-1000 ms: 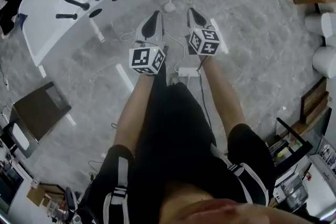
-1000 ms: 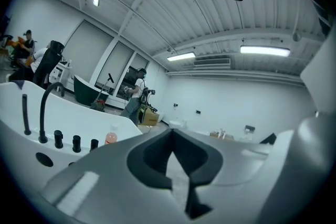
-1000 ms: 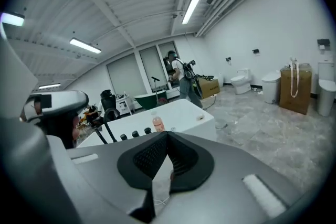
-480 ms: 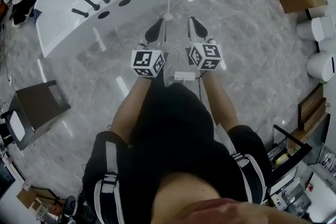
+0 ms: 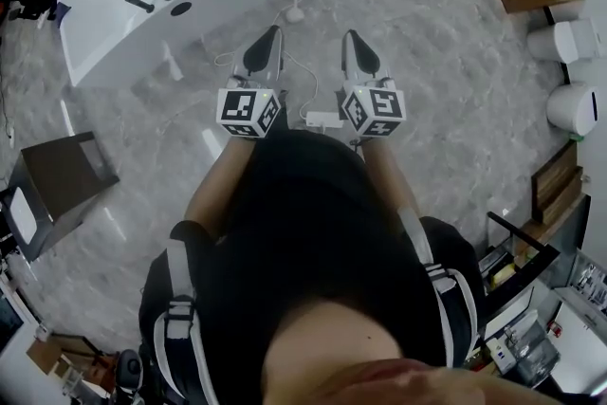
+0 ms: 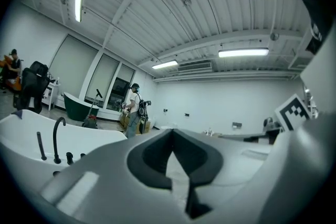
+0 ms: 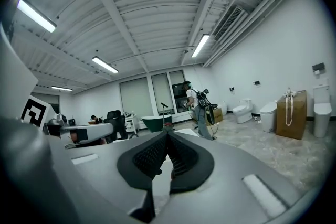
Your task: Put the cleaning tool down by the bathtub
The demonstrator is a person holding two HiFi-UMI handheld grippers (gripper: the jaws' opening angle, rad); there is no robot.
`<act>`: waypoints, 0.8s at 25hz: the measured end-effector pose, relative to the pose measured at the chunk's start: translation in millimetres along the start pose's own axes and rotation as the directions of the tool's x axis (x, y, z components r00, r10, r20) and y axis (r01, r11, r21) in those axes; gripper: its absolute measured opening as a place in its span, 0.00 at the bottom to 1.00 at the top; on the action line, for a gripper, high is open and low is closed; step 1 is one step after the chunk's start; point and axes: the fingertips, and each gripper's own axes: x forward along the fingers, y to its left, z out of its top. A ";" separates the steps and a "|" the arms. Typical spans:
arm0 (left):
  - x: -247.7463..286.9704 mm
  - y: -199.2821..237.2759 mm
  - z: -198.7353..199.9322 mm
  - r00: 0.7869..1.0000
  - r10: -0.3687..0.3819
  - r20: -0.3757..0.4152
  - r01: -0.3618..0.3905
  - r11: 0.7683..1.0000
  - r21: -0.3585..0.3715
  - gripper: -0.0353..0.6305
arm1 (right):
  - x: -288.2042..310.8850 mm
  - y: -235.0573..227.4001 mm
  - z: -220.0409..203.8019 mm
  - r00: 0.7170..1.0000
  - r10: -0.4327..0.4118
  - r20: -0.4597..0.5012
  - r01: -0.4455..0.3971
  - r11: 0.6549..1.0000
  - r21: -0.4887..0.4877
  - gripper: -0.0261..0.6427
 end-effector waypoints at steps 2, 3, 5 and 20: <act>-7.8 -2.9 -5.0 1.000 0.000 -0.006 0.000 1.000 -0.004 0.07 | -6.2 3.7 -1.3 1.000 0.011 0.002 -0.011 1.000 0.004 0.04; -11.2 -4.3 -7.6 1.000 0.003 -0.008 -0.003 1.000 -0.006 0.07 | -9.2 5.8 -2.5 1.000 0.017 0.002 -0.017 1.000 0.005 0.04; -16.2 -7.5 -12.1 1.000 0.006 -0.014 -0.007 1.000 -0.007 0.07 | -15.0 10.3 -6.0 1.000 0.028 -0.003 -0.028 1.000 -0.003 0.04; -26.4 -31.2 -16.0 1.000 -0.017 -0.010 0.017 1.000 -0.007 0.07 | -40.6 20.3 -16.1 0.999 0.042 -0.006 -0.042 0.999 -0.016 0.04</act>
